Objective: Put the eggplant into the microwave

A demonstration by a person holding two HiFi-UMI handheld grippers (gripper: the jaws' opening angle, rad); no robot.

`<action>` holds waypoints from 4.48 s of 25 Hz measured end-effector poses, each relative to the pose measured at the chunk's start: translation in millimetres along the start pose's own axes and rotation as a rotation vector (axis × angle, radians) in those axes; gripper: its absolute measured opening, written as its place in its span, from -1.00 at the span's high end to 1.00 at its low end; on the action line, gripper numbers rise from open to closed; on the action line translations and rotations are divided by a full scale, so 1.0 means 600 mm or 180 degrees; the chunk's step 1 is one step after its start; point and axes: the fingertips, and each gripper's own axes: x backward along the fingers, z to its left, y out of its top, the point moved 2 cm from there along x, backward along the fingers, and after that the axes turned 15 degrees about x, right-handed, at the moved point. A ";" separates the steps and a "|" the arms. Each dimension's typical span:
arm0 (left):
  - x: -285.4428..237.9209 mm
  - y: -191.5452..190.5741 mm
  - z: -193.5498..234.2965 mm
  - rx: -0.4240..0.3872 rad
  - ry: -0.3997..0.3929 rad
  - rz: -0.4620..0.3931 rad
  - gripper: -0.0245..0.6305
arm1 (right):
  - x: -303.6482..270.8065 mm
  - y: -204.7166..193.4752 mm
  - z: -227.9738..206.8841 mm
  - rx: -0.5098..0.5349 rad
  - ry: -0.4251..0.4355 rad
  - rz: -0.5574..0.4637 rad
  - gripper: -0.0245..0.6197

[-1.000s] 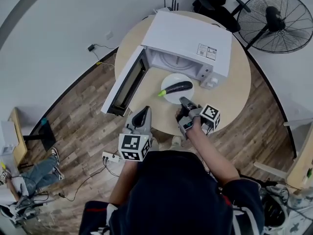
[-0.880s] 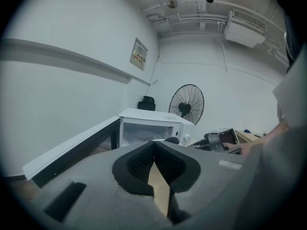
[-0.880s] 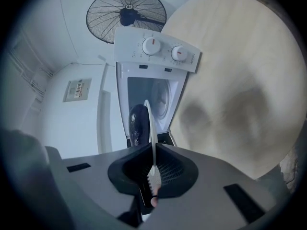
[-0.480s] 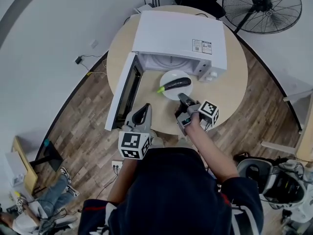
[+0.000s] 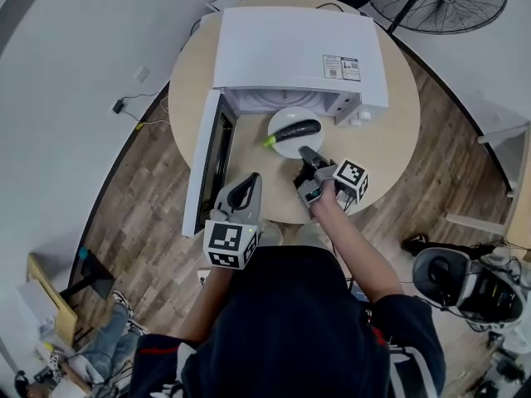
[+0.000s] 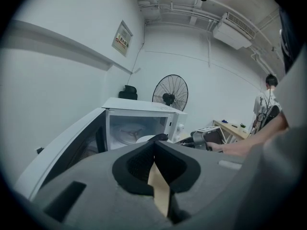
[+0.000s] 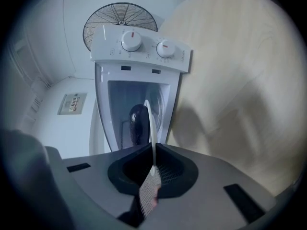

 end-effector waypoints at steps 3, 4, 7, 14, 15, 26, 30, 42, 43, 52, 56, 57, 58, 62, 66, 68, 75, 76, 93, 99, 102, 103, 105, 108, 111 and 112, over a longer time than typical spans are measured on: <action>-0.010 -0.011 0.011 0.0039 -0.0004 0.0057 0.88 | -0.019 0.003 -0.013 -0.0001 -0.0007 -0.0010 0.86; -0.015 -0.014 0.014 0.0032 0.0000 0.0067 0.88 | -0.026 0.004 -0.017 0.0007 -0.0015 -0.0009 0.86; -0.025 -0.028 0.021 0.0018 0.0010 0.0112 0.88 | -0.043 0.009 -0.032 0.0043 -0.0043 -0.0011 0.86; -0.038 -0.053 0.031 0.0002 0.0037 0.0255 0.88 | -0.070 0.035 -0.048 0.0039 -0.0068 -0.0068 0.86; -0.039 -0.055 0.032 0.0011 0.0039 0.0253 0.88 | -0.074 0.040 -0.052 0.0044 -0.0075 -0.0073 0.86; -0.042 -0.055 0.053 0.0072 0.0133 0.0268 0.88 | -0.122 0.063 -0.062 0.0046 -0.0140 -0.0082 0.86; -0.048 -0.058 0.055 0.0084 0.0147 0.0293 0.88 | -0.139 0.072 -0.061 0.0041 -0.0142 -0.0109 0.86; -0.052 -0.059 0.056 0.0072 0.0198 0.0332 0.88 | -0.181 0.091 -0.056 0.0014 -0.0104 -0.0219 0.86; -0.052 -0.057 0.055 0.0067 0.0199 0.0328 0.88 | -0.184 0.092 -0.054 0.0003 -0.0105 -0.0219 0.86; -0.052 -0.060 0.053 0.0051 0.0222 0.0345 0.88 | -0.200 0.094 -0.052 -0.0033 -0.0104 -0.0234 0.86; -0.051 -0.061 0.051 0.0056 0.0230 0.0341 0.88 | -0.203 0.095 -0.053 -0.0054 -0.0083 -0.0235 0.86; -0.051 -0.061 0.052 0.0057 0.0232 0.0341 0.88 | -0.204 0.095 -0.053 -0.0057 -0.0080 -0.0236 0.86; -0.051 -0.061 0.053 0.0057 0.0234 0.0340 0.88 | -0.206 0.096 -0.053 -0.0058 -0.0076 -0.0237 0.86; -0.051 -0.064 0.056 0.0063 0.0247 0.0352 0.88 | -0.212 0.096 -0.054 -0.0072 -0.0037 -0.0247 0.86; -0.046 -0.065 0.055 0.0048 0.0226 0.0359 0.88 | -0.211 0.095 -0.057 -0.0067 -0.0044 -0.0229 0.86; -0.045 -0.064 0.056 0.0058 0.0226 0.0362 0.88 | -0.213 0.094 -0.056 -0.0067 -0.0046 -0.0226 0.86; -0.041 -0.066 0.056 0.0064 0.0232 0.0365 0.88 | -0.212 0.096 -0.049 0.0029 0.0008 -0.0281 0.86; -0.040 -0.066 0.056 0.0062 0.0229 0.0365 0.88 | -0.211 0.096 -0.050 0.0066 -0.0007 -0.0281 0.86; -0.043 -0.064 0.039 -0.0002 0.0180 0.0343 0.88 | -0.140 0.078 -0.055 0.1147 -0.0180 0.0041 0.86; -0.049 -0.066 0.028 -0.0005 0.0156 0.0326 0.88 | -0.134 0.076 -0.054 0.1853 -0.0404 0.0308 0.87; -0.049 -0.074 0.021 -0.0008 0.0146 0.0355 0.88 | -0.139 0.074 -0.047 0.2413 -0.0521 0.0451 0.88; -0.049 -0.076 0.019 -0.0006 0.0147 0.0362 0.88 | -0.141 0.072 -0.044 0.2661 -0.0582 0.0514 0.89; -0.048 -0.078 0.019 0.0005 0.0157 0.0370 0.88 | -0.145 0.068 -0.040 0.3146 -0.0715 0.0628 0.89; -0.045 -0.082 0.020 0.0009 0.0175 0.0386 0.88 | -0.151 0.062 -0.040 0.3599 -0.0844 0.0732 0.89; -0.045 -0.083 0.023 0.0010 0.0193 0.0386 0.88 | -0.158 0.060 -0.043 0.3795 -0.0919 0.0766 0.89; -0.044 -0.083 0.024 0.0016 0.0200 0.0383 0.88 | -0.161 0.061 -0.043 0.3835 -0.0932 0.0761 0.89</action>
